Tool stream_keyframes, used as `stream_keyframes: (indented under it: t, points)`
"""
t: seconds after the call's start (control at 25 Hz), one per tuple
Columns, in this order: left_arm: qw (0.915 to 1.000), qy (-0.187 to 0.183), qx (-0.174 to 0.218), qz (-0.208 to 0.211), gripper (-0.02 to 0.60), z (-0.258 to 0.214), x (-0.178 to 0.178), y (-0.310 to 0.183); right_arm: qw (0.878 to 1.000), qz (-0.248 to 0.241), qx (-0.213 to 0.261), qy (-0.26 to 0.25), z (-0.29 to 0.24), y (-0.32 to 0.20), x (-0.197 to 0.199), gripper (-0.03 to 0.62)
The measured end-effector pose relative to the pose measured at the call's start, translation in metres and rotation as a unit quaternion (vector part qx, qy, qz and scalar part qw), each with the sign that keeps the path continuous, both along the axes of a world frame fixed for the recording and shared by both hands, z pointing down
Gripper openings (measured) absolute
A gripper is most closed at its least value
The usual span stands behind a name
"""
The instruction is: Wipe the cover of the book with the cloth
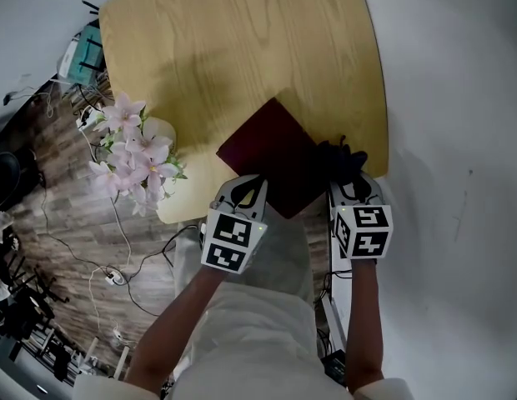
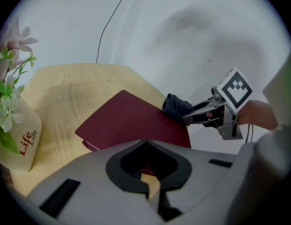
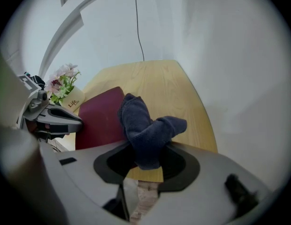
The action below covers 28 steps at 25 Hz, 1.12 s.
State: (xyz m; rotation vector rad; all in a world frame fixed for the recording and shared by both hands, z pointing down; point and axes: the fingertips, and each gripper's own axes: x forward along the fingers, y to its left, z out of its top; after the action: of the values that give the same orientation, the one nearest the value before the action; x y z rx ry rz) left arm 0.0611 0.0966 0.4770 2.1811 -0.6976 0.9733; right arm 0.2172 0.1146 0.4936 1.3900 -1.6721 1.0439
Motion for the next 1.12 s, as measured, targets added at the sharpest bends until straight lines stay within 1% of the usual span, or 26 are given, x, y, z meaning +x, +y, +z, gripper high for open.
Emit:
stream_keyframes:
  t: [0.16, 0.28, 0.56, 0.76, 0.88, 1.0, 1.12]
  points:
    - [1.0000, -0.003, 0.000, 0.005, 0.009, 0.001, -0.001, 0.000, 0.999, -0.029, -0.024, -0.032, 0.004, -0.005, -0.006, 0.155]
    - [1.0000, -0.002, -0.002, 0.002, 0.009, 0.002, 0.000, 0.000, 0.997, -0.046, -0.030, -0.054, 0.003, -0.015, -0.012, 0.155]
    - [1.0000, -0.001, -0.008, 0.001, 0.009, 0.003, 0.000, 0.000, 0.995, -0.084, -0.014, -0.054, -0.001, -0.051, -0.037, 0.155]
    - [0.9998, 0.008, -0.016, -0.011, 0.009, 0.002, 0.000, -0.002, 0.993, -0.108, -0.009, -0.054, -0.003, -0.069, -0.049, 0.155]
    - [0.9997, 0.009, -0.019, -0.012, 0.009, 0.001, 0.000, -0.002, 0.992, -0.116, -0.005, -0.058, -0.004, -0.079, -0.054, 0.155]
    - [0.9999, 0.003, -0.009, -0.003, 0.009, 0.001, 0.000, -0.002, 0.991, -0.119, -0.002, -0.064, -0.004, -0.090, -0.061, 0.155]
    - [0.9999, 0.004, -0.012, -0.006, 0.009, 0.002, 0.000, -0.001, 0.990, -0.121, 0.003, -0.067, -0.005, -0.102, -0.069, 0.155]
